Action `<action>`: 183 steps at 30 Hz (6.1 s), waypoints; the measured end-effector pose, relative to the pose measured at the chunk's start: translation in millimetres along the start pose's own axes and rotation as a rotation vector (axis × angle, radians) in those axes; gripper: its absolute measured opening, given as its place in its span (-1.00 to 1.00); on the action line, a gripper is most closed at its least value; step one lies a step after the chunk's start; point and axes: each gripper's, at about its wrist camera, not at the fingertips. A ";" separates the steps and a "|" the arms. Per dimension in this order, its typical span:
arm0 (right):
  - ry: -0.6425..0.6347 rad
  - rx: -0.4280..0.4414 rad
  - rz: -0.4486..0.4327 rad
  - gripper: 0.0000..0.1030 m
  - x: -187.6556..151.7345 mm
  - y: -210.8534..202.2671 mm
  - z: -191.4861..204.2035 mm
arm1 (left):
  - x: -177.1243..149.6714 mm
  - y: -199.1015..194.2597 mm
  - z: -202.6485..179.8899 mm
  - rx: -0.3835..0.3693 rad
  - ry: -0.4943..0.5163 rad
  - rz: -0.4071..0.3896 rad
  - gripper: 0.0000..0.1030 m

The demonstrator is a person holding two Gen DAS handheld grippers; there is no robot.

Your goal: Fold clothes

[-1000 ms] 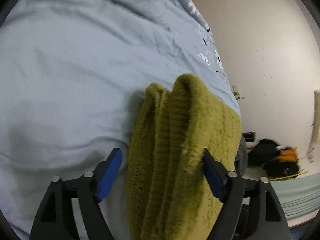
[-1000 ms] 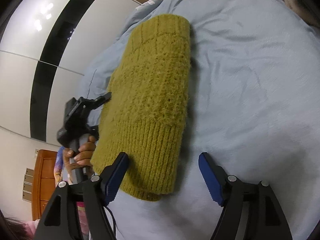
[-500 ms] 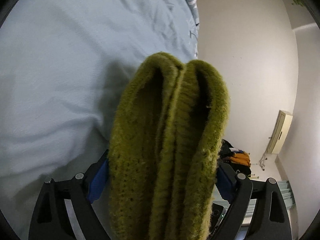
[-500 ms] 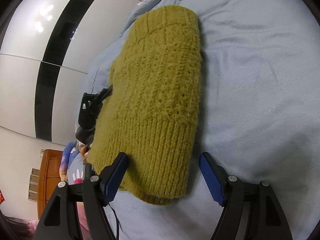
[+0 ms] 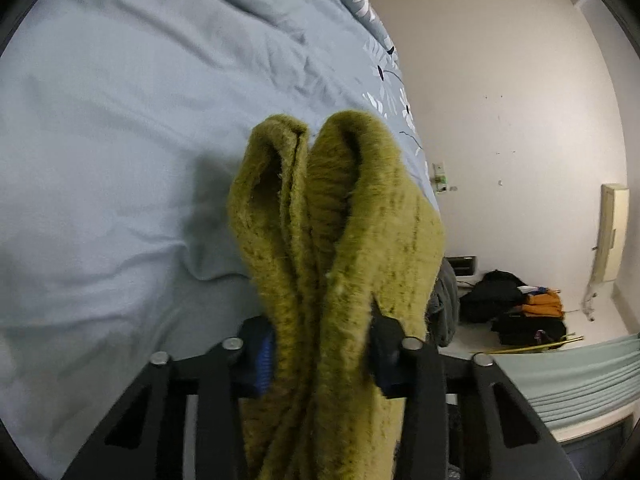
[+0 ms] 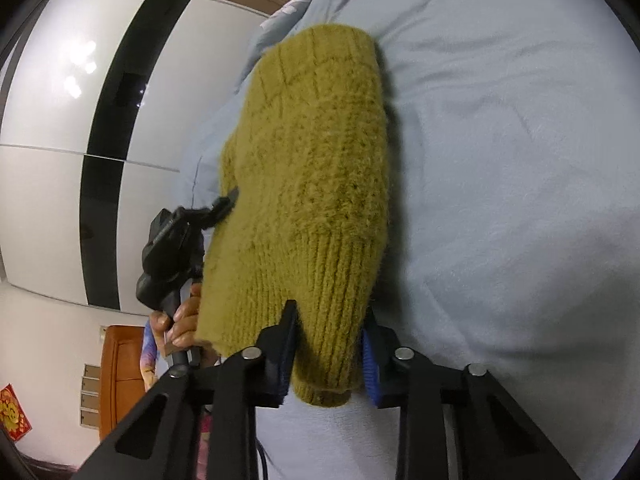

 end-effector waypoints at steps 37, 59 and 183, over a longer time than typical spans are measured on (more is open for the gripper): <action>0.069 -0.042 -0.156 -0.72 7.4 -74.5 -56.1 | -0.5 -4.1 -52.4 0.129 0.194 -0.059 0.44; 0.261 -0.021 -0.207 0.11 -14.5 -68.7 -81.6 | -21.3 3.4 -27.2 0.140 0.153 -0.021 -0.59; 0.245 -0.055 -0.318 -0.24 18.0 -117.0 -131.4 | -82.9 112.5 -86.2 0.065 0.279 0.185 0.14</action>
Point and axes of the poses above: each gripper's, at about its wrist camera, not at the fingertips, and y roughly the way its jaws point, z to its left, x to its top, and after that the axes turned 3 degrees about -x, right-handed
